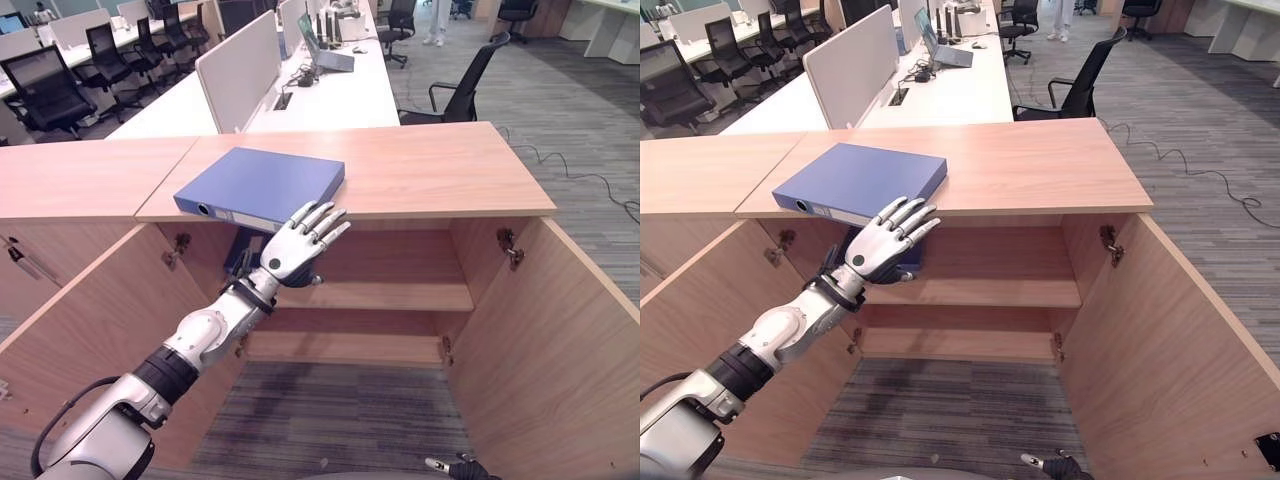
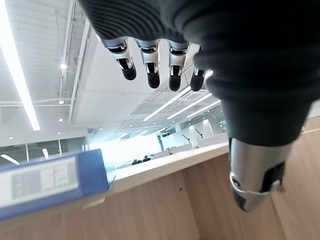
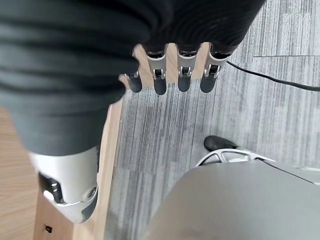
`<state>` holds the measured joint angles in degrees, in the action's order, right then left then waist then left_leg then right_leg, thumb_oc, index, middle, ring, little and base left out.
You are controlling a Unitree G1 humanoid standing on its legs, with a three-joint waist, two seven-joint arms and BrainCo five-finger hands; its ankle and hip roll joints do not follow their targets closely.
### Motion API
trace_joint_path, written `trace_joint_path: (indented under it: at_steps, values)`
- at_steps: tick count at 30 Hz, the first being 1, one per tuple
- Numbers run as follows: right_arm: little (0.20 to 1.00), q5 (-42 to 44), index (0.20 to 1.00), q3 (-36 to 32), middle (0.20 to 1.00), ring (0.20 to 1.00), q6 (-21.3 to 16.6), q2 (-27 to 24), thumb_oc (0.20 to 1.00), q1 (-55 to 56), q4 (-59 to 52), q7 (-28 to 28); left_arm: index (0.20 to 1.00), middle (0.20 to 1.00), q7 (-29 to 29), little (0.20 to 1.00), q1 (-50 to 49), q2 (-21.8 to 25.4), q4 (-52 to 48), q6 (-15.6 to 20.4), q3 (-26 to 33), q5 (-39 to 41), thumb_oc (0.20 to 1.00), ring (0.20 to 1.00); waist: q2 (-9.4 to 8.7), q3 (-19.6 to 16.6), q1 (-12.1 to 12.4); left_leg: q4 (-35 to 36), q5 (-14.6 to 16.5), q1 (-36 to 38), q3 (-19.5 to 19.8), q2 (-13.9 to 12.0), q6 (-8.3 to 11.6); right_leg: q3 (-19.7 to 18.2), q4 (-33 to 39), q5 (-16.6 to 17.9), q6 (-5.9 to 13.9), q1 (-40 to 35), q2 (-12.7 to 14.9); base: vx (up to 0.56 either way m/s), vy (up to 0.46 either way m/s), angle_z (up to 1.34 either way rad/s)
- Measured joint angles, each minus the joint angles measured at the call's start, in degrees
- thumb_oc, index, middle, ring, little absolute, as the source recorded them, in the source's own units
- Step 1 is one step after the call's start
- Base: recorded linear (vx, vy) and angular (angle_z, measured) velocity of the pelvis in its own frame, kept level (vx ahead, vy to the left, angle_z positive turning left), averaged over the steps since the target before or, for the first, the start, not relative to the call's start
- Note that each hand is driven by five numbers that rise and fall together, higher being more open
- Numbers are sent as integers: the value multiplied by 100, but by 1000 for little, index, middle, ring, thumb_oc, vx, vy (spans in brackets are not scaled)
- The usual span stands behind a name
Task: Put the empty folder in the office cabinet
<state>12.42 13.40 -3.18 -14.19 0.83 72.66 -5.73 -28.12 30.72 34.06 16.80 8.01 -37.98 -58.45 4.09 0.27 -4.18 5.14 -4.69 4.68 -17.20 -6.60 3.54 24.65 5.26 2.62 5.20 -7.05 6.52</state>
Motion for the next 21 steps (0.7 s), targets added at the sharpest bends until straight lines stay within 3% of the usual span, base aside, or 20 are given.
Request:
trace_joint_path:
  at_steps: [9, 21]
  values:
    - [1000, 7, 1000, 5, 1000, 1000, -25, -46, 1000, -10, -14, 1, 1000, 1000, -70, 1000, 576, -68, 1332, -782, -141, -154, 1000, 1000, -51, -91, -115, -2, 18, -8, -125, -2, -22, -129, -25, 37, -26, 76, -1, 27, 15, -6]
    - [1000, 8, 1000, -2, 1000, 1000, -45, -124, 1000, 142, -11, 7, 1000, 1000, -271, 1000, 1049, 73, 2255, -1277, -222, -34, 1000, 1000, -48, -137, -246, 0, 43, 8, -320, -3, -42, -321, 0, 56, 13, 189, 5, -8, 7, -9]
